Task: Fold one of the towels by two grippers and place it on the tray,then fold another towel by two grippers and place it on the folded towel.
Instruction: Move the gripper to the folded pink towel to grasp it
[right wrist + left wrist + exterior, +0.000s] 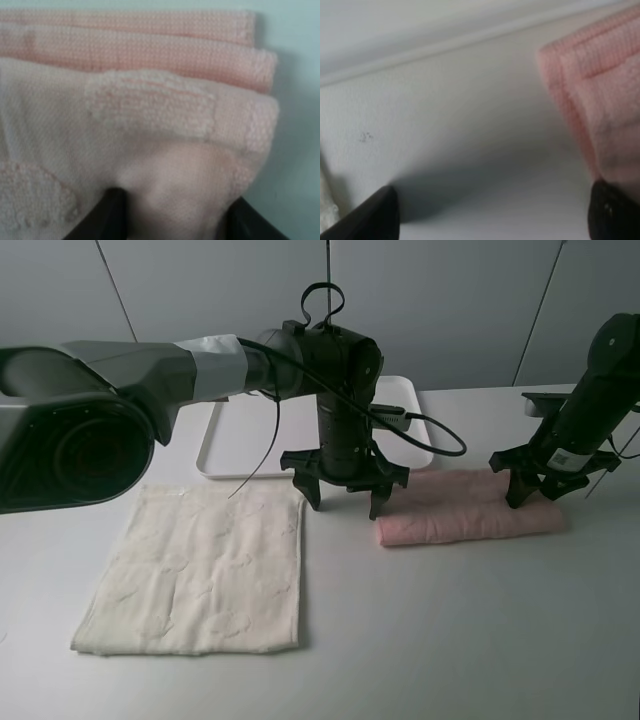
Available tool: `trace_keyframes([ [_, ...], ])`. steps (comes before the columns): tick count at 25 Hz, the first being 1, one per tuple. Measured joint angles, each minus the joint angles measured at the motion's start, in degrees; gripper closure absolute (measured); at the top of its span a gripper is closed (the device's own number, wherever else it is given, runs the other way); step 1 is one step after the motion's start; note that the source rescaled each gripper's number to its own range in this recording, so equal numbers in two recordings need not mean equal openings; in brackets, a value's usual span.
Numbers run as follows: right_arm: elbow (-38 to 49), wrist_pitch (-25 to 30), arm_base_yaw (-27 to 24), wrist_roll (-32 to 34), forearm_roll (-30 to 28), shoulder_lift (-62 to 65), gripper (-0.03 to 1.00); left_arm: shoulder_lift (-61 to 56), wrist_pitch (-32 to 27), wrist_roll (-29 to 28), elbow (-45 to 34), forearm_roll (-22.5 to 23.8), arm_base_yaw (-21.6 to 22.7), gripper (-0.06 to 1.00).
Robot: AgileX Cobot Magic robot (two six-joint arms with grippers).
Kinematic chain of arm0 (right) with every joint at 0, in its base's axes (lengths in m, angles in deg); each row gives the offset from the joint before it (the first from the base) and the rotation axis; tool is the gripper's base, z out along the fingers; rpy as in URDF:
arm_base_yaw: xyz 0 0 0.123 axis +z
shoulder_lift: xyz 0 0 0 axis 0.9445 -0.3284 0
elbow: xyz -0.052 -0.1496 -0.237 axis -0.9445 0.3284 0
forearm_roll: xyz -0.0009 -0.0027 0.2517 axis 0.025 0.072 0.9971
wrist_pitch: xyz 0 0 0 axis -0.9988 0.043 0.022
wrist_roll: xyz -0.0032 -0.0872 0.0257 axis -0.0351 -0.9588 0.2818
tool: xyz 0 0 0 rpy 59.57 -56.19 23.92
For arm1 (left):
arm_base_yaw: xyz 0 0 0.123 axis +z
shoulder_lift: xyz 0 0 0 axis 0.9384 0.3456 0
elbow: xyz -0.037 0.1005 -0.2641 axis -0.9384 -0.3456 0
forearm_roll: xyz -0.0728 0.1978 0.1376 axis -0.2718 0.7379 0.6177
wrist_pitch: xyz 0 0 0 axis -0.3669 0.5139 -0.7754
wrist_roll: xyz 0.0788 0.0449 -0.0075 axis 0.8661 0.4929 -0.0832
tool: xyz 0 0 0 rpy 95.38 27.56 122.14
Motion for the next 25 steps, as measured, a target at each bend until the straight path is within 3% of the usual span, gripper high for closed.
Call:
trace_keyframes([
  [14, 0.0, 0.1, 0.0, -1.2, 0.0, 0.0, 0.52, -2.1, -1.5, 5.6, 2.6, 1.4, 0.0, -0.03],
  [25, 0.0, 0.3, 0.0, -1.3, 0.4, 0.0, 0.52, -1.0, -1.7, 6.0, 4.8, 2.3, 0.0, -0.03],
])
